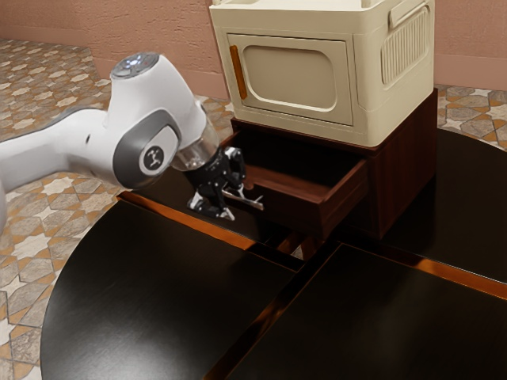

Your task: Pull the drawer handle with one arm to open the drawer

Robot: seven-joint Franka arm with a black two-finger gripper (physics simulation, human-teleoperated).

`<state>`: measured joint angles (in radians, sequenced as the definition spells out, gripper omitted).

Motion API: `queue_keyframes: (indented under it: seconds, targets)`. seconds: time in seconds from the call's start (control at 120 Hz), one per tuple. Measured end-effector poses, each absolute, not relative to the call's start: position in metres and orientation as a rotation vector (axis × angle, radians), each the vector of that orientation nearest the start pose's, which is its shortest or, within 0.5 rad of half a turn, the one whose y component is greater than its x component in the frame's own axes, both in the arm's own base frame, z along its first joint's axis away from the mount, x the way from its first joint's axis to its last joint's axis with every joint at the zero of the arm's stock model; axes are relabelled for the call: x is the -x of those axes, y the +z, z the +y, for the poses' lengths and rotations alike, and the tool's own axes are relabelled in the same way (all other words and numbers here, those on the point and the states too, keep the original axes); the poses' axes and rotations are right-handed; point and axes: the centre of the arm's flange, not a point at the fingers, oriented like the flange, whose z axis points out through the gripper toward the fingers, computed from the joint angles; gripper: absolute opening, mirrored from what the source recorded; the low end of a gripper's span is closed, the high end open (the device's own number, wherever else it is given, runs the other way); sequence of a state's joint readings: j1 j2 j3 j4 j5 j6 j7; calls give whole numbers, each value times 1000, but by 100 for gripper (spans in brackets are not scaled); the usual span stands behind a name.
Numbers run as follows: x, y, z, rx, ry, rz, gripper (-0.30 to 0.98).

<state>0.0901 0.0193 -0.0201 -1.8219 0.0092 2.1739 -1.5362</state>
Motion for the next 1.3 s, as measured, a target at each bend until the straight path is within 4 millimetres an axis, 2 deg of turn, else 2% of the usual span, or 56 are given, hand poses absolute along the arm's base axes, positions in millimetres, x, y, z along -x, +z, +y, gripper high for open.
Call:
queue_keyframes:
  seconds: [0.425,0.725,0.808,0.875,0.933,0.983,1.025,1.1,1.192,1.3]
  targets:
    - [-560,552,41,-1988,363,2117,20]
    - [-546,558,39,-1973,373,2123,20]
    - [-539,577,39,-1957,415,2104,20]
    - [-536,605,39,-1943,478,2079,21]
    - [-535,673,41,-1901,560,2039,30]
    - [-521,740,40,-1870,599,2022,38]
    - [-507,764,45,-1874,563,2055,43]
    - [-490,760,55,-1917,431,2155,51]
    - [-476,740,42,-2009,273,2208,57]
    - [-469,716,31,-2089,136,2251,62]
